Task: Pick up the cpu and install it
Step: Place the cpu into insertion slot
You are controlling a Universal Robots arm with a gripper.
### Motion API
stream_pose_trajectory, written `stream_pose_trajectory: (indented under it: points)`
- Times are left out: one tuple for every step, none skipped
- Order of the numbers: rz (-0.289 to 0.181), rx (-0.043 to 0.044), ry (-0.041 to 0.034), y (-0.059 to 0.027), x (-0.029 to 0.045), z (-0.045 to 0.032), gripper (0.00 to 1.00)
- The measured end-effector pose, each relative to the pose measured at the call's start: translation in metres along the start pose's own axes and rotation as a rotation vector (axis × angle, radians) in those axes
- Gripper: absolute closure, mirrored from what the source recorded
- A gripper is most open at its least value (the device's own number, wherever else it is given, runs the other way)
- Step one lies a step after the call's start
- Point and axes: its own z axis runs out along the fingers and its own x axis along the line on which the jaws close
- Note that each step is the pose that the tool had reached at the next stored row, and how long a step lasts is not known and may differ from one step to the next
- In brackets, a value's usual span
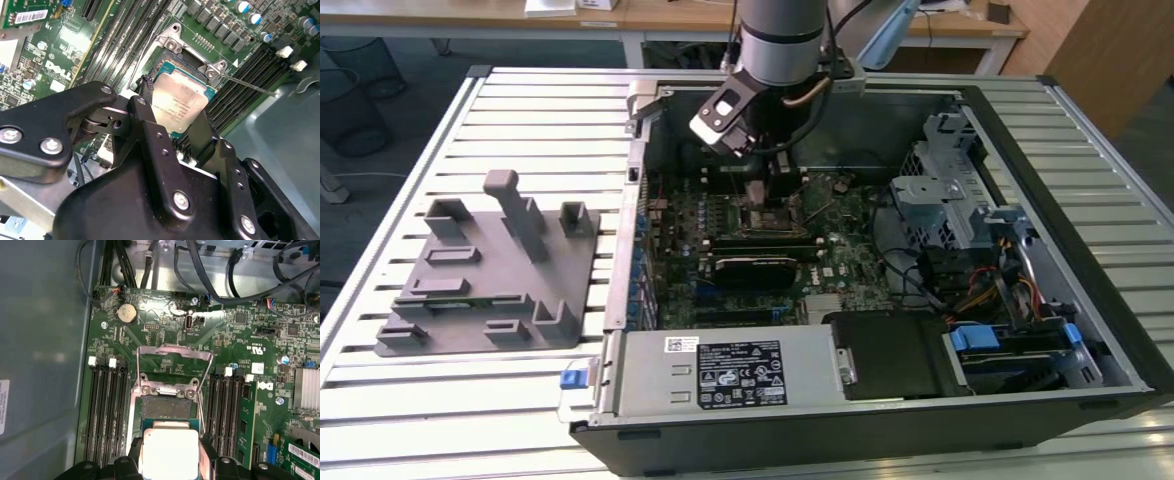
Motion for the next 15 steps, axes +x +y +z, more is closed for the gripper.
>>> stream_pose_trajectory:
  points:
    - [0.0, 0.0, 0.0, 0.0003, 0.0, 0.0012, 0.47]
    - [0.0, 0.0, 0.0001, 0.0004, 0.0001, 0.0026, 0.47]
    - [0.001, 0.0, 0.0001, 0.0005, 0.0001, 0.004, 0.47]
    - [0.001, 0.0, 0.0001, 0.0004, 0.0001, 0.0054, 0.47]
    - [0.002, -0.0001, 0.0001, 0.0004, 0.0001, 0.0071, 0.47]
    - [0.002, 0.0001, -0.0001, 0.0003, 0.0001, 0.0086, 0.47]
    - [0.003, 0.0, 0.0, 0.0003, 0.0001, 0.0101, 0.47]
    - [0.003, 0.0, 0.0, 0.0004, 0.0003, 0.0117, 0.47]
    - [0.003, 0.0001, -0.0001, 0.0007, 0.0005, 0.0134, 0.47]
    - [0.003, 0.0, -0.0001, 0.001, 0.0007, 0.0149, 0.47]
    - [0.003, 0.0, 0.0, 0.0014, 0.0009, 0.0164, 0.47]
    - [0.004, -0.0001, -0.0002, 0.0019, 0.0011, 0.0175, 0.47]
    - [0.006, 0.0001, -0.0026, 0.0023, 0.0015, 0.0185, 0.47]
    - [0.009, 0.0005, -0.0071, 0.0026, 0.0018, 0.0192, 0.47]
    - [0.013, 0.0007, -0.0114, 0.0028, 0.0021, 0.02, 0.47]
